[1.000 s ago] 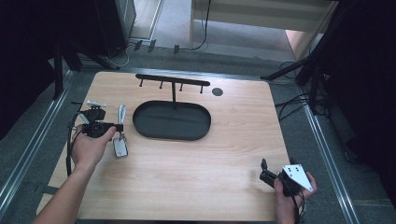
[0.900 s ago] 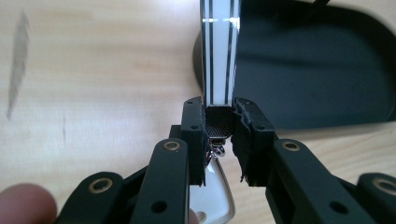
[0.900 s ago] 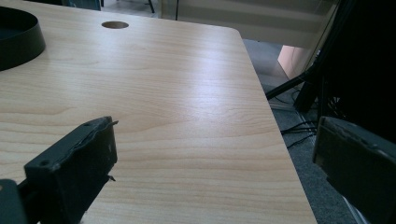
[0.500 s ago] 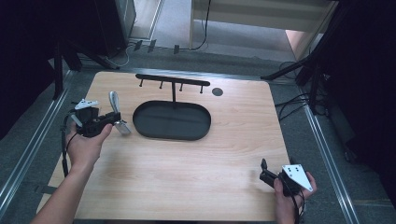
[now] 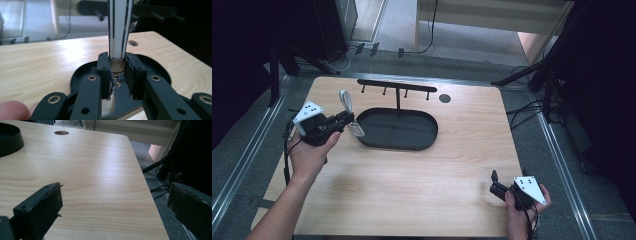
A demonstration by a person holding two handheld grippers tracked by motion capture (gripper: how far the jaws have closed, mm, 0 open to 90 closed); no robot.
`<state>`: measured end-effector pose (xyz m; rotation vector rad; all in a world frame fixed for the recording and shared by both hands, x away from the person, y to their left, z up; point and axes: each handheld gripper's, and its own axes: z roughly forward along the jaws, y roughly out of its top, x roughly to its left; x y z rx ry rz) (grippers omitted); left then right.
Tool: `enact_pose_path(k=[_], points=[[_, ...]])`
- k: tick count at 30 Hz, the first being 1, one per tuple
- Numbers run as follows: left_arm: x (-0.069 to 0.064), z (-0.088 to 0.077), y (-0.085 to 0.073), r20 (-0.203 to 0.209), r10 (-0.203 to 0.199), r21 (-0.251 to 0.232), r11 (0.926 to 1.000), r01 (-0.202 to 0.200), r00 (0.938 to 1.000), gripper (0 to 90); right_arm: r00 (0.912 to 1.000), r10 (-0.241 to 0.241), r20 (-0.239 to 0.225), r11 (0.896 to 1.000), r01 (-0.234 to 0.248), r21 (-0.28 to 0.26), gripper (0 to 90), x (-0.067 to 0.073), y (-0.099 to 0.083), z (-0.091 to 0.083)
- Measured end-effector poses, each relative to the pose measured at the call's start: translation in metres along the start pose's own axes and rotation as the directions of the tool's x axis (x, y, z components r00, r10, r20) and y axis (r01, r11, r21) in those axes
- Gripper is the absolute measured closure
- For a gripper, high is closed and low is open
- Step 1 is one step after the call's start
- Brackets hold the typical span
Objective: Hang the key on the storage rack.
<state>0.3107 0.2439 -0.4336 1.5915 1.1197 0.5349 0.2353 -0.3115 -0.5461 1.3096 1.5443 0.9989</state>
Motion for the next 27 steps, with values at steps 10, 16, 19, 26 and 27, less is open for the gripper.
enact_pose_path(k=[10,16,19,26,27], points=[[-0.015,0.029,-0.002,0.098,0.009,-0.001,1.0000,-0.009,0.9951,75.1,1.0000,0.003,-0.002,1.000,-0.003,0.000,0.0,0.000,0.000,0.000],[-0.019,0.053,-0.008,0.138,0.001,0.015,0.9999,-0.003,0.9905,75.1,1.0000,0.006,-0.005,1.000,-0.006,0.000,0.0,-0.001,0.000,0.000],[-0.021,0.062,-0.010,0.167,0.002,0.021,0.9998,-0.005,0.9860,75.1,1.0000,0.008,-0.005,1.000,-0.008,-0.001,0.0,-0.001,0.000,0.000],[-0.025,0.080,-0.005,0.204,0.008,0.048,0.9987,-0.019,0.9790,75.1,0.9999,0.009,-0.005,1.000,-0.009,-0.001,0.0,-0.001,0.000,0.000],[-0.025,0.082,-0.004,0.204,0.002,0.045,0.9989,-0.012,0.9790,75.1,0.9999,0.011,-0.005,1.000,-0.011,-0.002,0.0,-0.001,0.000,0.000]])
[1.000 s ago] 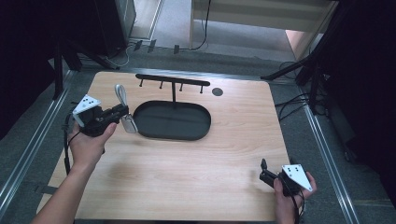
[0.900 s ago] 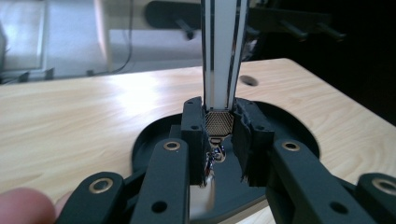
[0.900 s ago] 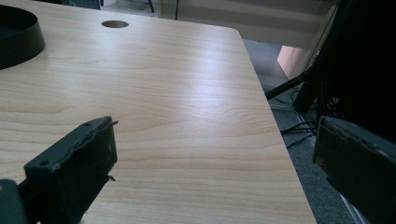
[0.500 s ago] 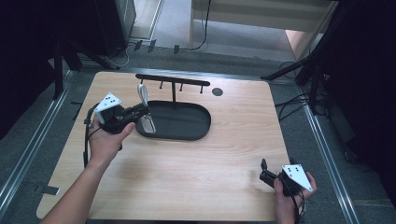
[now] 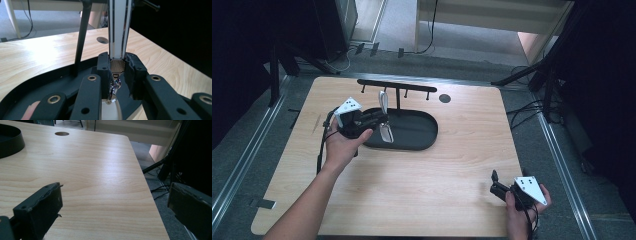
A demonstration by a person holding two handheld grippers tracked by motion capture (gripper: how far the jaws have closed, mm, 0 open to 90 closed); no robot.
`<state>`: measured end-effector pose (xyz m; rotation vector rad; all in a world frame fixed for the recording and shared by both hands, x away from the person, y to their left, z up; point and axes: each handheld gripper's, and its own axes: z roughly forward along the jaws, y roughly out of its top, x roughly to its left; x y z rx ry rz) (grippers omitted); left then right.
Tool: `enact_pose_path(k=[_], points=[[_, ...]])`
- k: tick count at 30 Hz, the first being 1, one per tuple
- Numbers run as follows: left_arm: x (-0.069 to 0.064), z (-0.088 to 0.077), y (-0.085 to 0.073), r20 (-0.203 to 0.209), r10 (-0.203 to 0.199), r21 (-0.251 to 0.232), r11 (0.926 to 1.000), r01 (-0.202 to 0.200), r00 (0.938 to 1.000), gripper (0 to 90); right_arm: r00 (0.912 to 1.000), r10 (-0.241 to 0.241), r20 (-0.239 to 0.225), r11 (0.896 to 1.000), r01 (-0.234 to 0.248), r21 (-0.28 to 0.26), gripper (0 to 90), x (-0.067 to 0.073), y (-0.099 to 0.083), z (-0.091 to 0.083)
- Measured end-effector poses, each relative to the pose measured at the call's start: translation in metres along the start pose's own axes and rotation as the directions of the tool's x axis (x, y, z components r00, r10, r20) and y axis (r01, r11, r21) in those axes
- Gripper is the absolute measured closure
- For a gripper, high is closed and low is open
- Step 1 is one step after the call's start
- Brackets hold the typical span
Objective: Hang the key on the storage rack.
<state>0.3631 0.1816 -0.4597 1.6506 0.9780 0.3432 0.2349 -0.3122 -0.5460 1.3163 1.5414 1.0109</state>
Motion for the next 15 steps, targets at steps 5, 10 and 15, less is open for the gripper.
enact_pose_path(k=[5,10,15], points=[[0.008,0.008,0.003,0.018,-0.035,0.004,0.9994,0.035,0.9992,75.1,1.0000,0.006,0.000,1.000,-0.006,-0.007,0.0,-0.001,0.000,-0.001],[0.016,0.014,0.003,0.035,-0.065,0.000,0.9979,0.065,0.9973,75.1,0.9999,0.016,-0.002,1.000,-0.016,-0.009,0.0,-0.002,0.000,-0.001],[0.018,0.022,0.006,0.051,-0.058,0.018,0.9982,0.057,0.9970,75.0,0.9998,0.018,-0.003,1.000,-0.018,-0.009,0.0,-0.002,0.000,-0.001]])
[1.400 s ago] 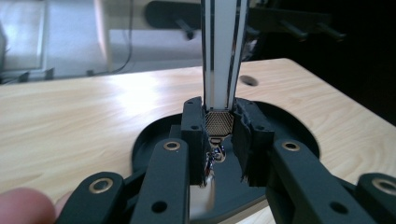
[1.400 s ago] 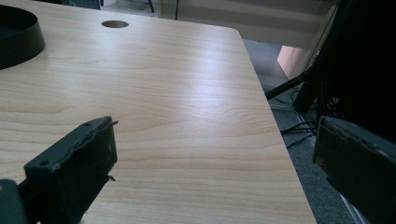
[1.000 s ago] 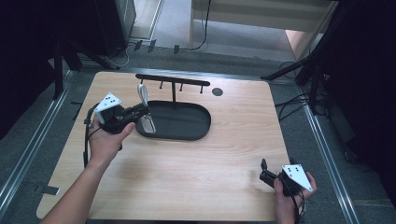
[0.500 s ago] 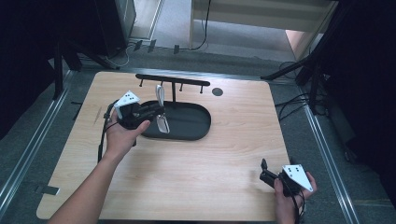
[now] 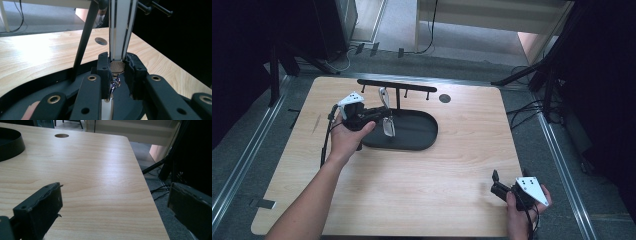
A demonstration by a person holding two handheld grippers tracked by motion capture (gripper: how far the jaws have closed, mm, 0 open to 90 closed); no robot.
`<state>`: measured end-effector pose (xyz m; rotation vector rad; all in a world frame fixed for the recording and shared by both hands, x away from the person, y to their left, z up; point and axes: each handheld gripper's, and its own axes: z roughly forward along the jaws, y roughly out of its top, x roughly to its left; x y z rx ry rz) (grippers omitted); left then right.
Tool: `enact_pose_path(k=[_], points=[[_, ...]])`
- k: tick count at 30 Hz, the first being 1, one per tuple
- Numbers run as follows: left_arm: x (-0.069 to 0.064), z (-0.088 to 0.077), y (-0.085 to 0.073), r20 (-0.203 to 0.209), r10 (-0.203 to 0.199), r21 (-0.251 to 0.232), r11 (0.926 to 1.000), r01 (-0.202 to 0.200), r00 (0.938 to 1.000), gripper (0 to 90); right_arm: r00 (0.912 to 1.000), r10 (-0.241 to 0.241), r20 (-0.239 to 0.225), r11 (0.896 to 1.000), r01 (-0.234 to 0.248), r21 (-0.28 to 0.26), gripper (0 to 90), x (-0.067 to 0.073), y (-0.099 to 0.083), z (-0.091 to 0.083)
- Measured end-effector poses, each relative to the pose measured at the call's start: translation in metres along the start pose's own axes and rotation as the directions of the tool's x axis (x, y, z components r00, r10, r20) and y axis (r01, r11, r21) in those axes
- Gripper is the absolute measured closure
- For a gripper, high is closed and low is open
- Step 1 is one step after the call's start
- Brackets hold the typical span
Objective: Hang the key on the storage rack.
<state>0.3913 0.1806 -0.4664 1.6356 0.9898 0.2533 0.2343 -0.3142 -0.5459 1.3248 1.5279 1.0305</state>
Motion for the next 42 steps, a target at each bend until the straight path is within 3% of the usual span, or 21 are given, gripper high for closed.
enact_pose_path(k=[11,21,23,24,26,32,42], points=[[0.008,0.008,0.004,0.050,-0.033,-0.003,0.9994,0.034,0.9982,74.6,1.0000,0.005,0.000,1.000,-0.005,-0.003,0.0,0.000,0.000,0.000],[0.020,0.004,0.000,0.099,-0.082,-0.015,0.9964,0.084,0.9917,72.9,1.0000,-0.002,0.002,1.000,0.002,-0.004,0.0,0.000,0.000,0.000],[0.022,0.003,-0.001,0.088,-0.101,-0.019,0.9945,0.103,0.9910,73.7,1.0000,-0.004,0.003,1.000,0.004,-0.003,0.0,0.000,0.000,0.000],[0.025,0.002,-0.001,0.088,-0.125,-0.020,0.9917,0.127,0.9883,80.5,1.0000,-0.005,0.003,1.000,0.005,-0.003,0.0,0.000,0.000,0.000],[0.030,0.001,-0.004,0.086,-0.153,-0.040,0.9867,0.157,0.9844,78.0,1.0000,-0.008,0.004,1.000,0.009,-0.003,0.0,0.001,0.000,0.000],[0.026,0.004,-0.007,0.084,-0.141,-0.017,0.9895,0.143,0.9864,82.2,0.9999,-0.012,0.003,1.000,0.012,-0.001,0.0,0.001,0.000,0.000],[0.019,0.000,0.000,0.031,-0.142,-0.094,0.9850,0.144,0.9894,80.5,0.9999,-0.012,0.004,1.000,0.012,0.004,0.0,0.002,0.000,0.000]])
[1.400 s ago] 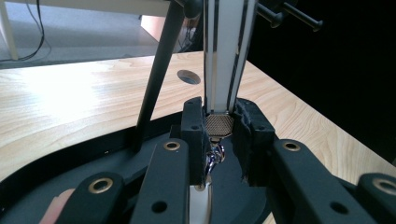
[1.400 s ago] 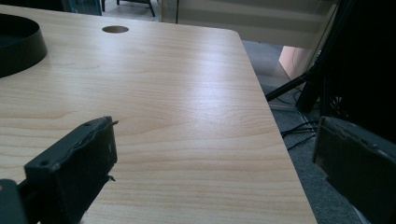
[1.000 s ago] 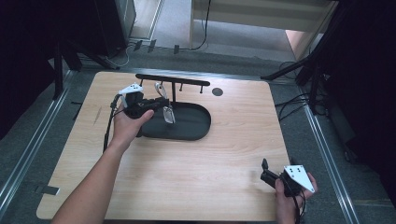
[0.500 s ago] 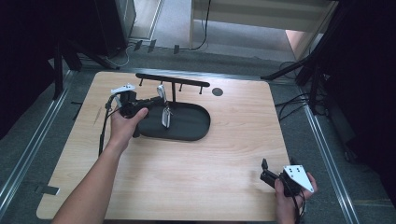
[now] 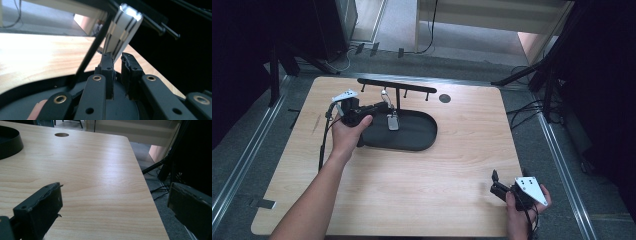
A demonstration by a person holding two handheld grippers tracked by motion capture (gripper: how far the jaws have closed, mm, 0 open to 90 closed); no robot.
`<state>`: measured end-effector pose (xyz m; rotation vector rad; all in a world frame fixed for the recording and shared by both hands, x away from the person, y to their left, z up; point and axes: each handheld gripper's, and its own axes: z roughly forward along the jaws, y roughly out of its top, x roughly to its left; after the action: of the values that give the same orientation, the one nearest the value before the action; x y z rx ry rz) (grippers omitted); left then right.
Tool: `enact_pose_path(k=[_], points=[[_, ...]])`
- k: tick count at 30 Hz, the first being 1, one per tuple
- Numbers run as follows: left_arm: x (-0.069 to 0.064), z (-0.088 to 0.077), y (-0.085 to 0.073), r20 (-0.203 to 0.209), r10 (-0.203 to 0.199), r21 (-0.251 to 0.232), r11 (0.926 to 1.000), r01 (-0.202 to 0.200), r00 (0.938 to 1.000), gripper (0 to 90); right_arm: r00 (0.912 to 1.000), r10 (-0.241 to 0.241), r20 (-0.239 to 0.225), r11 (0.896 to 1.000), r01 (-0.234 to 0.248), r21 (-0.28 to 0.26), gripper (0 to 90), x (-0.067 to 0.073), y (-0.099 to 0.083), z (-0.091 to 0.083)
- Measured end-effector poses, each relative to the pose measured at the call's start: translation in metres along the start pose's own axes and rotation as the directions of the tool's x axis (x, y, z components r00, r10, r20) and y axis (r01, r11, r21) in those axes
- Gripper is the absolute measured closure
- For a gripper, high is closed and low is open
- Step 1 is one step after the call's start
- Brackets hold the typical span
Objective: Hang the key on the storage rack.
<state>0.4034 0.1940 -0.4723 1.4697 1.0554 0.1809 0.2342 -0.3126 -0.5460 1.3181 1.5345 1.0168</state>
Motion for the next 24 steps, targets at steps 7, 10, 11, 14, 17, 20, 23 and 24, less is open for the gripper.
enact_pose_path(k=[7,10,11,14,17,20,23,24], points=[[-0.005,-0.003,0.006,-0.059,-0.004,-0.045,0.9990,0.001,0.9983,86.5,1.0000,0.000,0.000,1.000,0.000,0.000,0.0,0.000,0.000,0.000],[-0.012,-0.002,0.007,-0.112,0.041,-0.032,0.9985,-0.045,0.9929,88.6,1.0000,-0.001,-0.001,1.000,0.001,0.000,0.0,0.000,0.000,0.000],[-0.014,-0.002,0.008,-0.126,0.048,-0.029,0.9982,-0.052,0.9909,89.5,1.0000,-0.001,-0.001,1.000,0.001,0.000,0.0,0.000,0.000,0.000],[-0.020,-0.002,0.010,-0.174,0.069,-0.015,0.9973,-0.072,0.9824,90.0,1.0000,-0.002,-0.001,1.000,0.002,0.000,0.0,0.000,0.000,0.000],[-0.027,-0.001,0.014,-0.226,0.091,0.005,0.9957,-0.093,0.9699,90.0,1.0000,-0.001,-0.001,1.000,0.001,0.000,0.0,0.000,0.000,0.000],[-0.032,0.002,0.019,-0.269,0.112,0.028,0.9937,-0.109,0.9566,90.0,1.0000,0.000,-0.001,1.000,0.000,0.000,0.0,0.000,0.000,0.000],[-0.035,0.007,0.021,-0.307,0.129,0.032,0.9916,-0.125,0.9430,90.0,1.0000,0.001,-0.001,1.000,-0.001,0.000,0.0,0.000,0.000,0.000],[-0.035,0.009,0.021,-0.321,0.128,0.030,0.9917,-0.125,0.9385,90.0,1.0000,0.001,-0.001,1.000,-0.001,-0.001,0.0,0.000,0.000,0.000]])
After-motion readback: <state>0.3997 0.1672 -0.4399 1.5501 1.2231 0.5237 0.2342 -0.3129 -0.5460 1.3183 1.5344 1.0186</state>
